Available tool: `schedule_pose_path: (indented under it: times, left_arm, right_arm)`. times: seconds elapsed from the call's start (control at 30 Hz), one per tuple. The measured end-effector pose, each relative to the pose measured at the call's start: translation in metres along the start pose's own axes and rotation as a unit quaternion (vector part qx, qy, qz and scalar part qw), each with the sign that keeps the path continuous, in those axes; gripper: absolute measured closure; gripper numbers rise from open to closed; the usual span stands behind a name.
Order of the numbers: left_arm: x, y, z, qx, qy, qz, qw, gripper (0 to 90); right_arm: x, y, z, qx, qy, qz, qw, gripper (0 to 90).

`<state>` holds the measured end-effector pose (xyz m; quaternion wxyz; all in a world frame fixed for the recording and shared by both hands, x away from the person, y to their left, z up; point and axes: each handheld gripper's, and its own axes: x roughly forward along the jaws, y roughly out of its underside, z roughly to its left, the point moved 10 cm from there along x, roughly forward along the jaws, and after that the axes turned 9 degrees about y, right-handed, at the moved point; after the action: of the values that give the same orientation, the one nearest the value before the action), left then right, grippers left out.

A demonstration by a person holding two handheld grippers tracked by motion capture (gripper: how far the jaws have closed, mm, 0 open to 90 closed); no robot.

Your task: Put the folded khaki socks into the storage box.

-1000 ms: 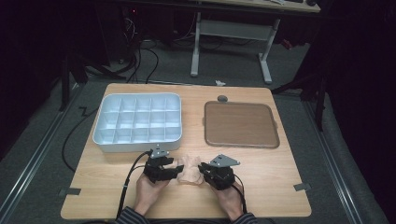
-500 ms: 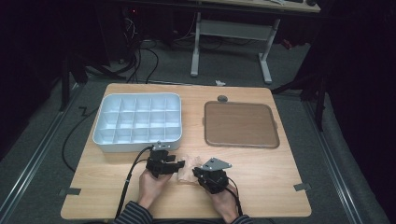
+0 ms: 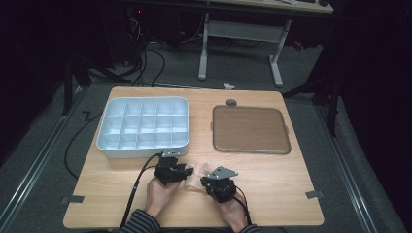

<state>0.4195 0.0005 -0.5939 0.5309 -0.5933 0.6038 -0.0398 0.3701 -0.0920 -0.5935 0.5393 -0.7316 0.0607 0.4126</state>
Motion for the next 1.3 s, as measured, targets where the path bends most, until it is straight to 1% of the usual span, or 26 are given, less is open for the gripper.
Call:
schedule_pose_path:
  times: [0.1,0.13,0.17,0.23,0.3,0.37,0.43,0.53,0.57,0.73,0.83,0.9,1.03,1.13,1.27,1.3]
  left_arm:
    - [0.001,0.000,-0.003,-0.001,0.009,0.001,1.0000,70.9]
    - [0.001,0.000,-0.004,0.000,0.014,0.001,0.9999,74.3]
    - [0.001,0.000,-0.005,0.003,0.014,0.001,0.9999,77.6]
    - [0.000,-0.001,-0.005,0.004,0.015,-0.002,0.9999,82.2]
    - [-0.001,-0.001,-0.005,0.003,0.018,-0.002,0.9998,84.4]
    - [-0.004,-0.001,-0.006,0.008,0.019,-0.003,0.9998,85.1]
    - [-0.007,-0.002,-0.008,0.009,0.024,-0.006,0.9996,85.6]
    - [-0.012,-0.005,-0.012,0.006,0.033,-0.016,0.9993,85.8]
    - [-0.014,-0.006,-0.013,0.008,0.036,-0.019,0.9991,85.9]
    - [-0.022,-0.008,-0.017,0.007,0.043,-0.029,0.9986,85.9]
    - [-0.023,-0.006,-0.017,0.010,0.048,-0.026,0.9985,85.9]
    - [-0.024,-0.005,-0.017,0.014,0.048,-0.023,0.9985,86.0]
    - [-0.023,-0.003,-0.017,0.018,0.047,-0.013,0.9986,86.0]
    - [-0.022,-0.002,-0.017,0.017,0.048,-0.010,0.9986,86.0]
    - [-0.024,-0.002,-0.018,0.017,0.050,-0.009,0.9985,86.0]
    - [-0.025,-0.002,-0.018,0.018,0.050,-0.008,0.9985,86.0]
  right_arm:
    - [0.000,0.000,0.000,-0.003,0.001,0.001,1.0000,84.7]
    - [0.000,0.000,0.000,-0.002,0.000,0.000,1.0000,84.7]
    - [0.000,0.000,0.000,-0.003,0.000,-0.001,1.0000,84.7]
    - [0.000,0.000,0.000,-0.003,0.001,-0.002,1.0000,84.8]
    - [0.000,0.001,0.001,-0.003,0.001,-0.002,1.0000,84.8]
    - [0.000,0.001,0.001,-0.003,0.001,0.000,1.0000,84.8]
    - [0.000,0.001,0.001,-0.002,0.000,-0.001,1.0000,84.9]
    - [0.000,0.001,0.002,-0.001,-0.002,-0.001,1.0000,85.0]
    - [0.000,0.001,0.002,0.000,-0.003,0.000,1.0000,85.0]
    - [0.000,0.000,0.006,-0.002,-0.009,0.002,1.0000,85.1]
    - [0.001,-0.001,0.008,-0.006,-0.015,0.005,0.9999,85.1]
    - [0.001,-0.004,0.009,-0.001,-0.021,0.006,0.9998,85.0]
    - [-0.004,-0.018,0.006,0.017,-0.024,-0.015,0.9995,86.3]
    - [-0.002,-0.028,0.003,0.016,-0.018,-0.021,0.9995,87.8]
    - [0.006,-0.032,0.001,0.015,-0.014,-0.010,0.9997,88.9]
    - [0.008,-0.031,0.001,0.018,-0.012,-0.006,0.9997,89.0]
